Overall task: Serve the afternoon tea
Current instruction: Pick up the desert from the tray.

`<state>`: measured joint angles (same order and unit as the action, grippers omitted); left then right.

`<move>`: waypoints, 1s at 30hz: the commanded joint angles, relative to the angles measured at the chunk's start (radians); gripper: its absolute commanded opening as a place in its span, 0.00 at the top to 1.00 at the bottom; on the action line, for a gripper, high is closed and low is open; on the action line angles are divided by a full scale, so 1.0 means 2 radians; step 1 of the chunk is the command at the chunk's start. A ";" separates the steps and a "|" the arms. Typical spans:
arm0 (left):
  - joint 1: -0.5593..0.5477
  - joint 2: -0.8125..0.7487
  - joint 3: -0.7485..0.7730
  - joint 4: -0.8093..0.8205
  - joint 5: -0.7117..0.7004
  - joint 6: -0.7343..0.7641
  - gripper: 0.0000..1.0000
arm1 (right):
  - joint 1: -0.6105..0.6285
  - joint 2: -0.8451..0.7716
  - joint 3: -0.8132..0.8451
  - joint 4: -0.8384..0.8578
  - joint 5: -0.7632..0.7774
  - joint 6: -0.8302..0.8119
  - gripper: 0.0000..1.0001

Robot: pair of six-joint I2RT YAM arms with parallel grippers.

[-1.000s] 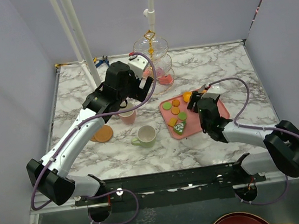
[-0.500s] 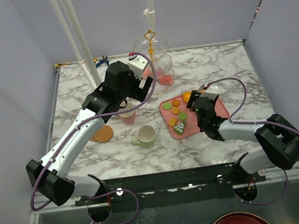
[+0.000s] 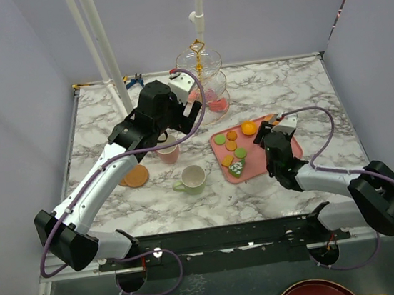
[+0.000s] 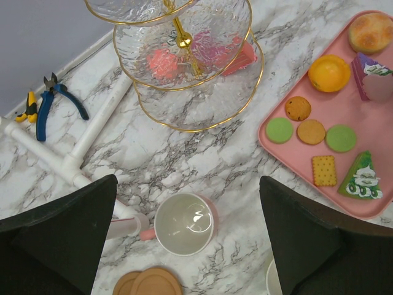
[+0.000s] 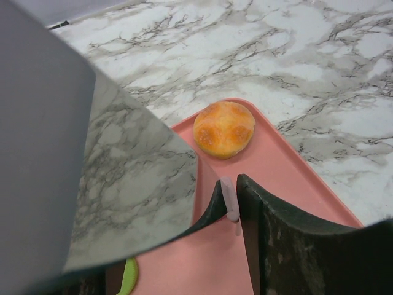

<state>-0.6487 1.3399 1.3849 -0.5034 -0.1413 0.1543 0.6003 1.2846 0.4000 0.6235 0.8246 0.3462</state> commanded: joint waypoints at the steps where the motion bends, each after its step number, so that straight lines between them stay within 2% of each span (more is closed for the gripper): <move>1: 0.001 -0.012 0.011 0.007 0.009 0.000 0.01 | -0.005 0.011 0.002 0.033 -0.013 -0.018 0.35; 12: 0.001 -0.016 0.010 0.007 0.005 0.003 0.01 | -0.021 0.041 0.014 0.055 -0.045 -0.037 0.32; 21: 0.001 -0.016 0.010 0.007 0.004 0.004 0.01 | -0.021 0.024 0.013 0.056 -0.061 -0.056 0.54; 26: 0.001 -0.014 0.014 0.007 -0.007 0.007 0.01 | -0.021 -0.039 0.023 0.009 -0.078 -0.053 0.60; 30: 0.007 -0.004 0.024 0.006 -0.019 -0.001 0.01 | -0.020 -0.089 0.033 -0.023 -0.106 -0.051 0.60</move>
<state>-0.6487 1.3323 1.3857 -0.5030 -0.1463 0.1612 0.5617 1.1931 0.4160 0.6350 0.6792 0.2459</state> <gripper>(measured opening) 0.990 0.487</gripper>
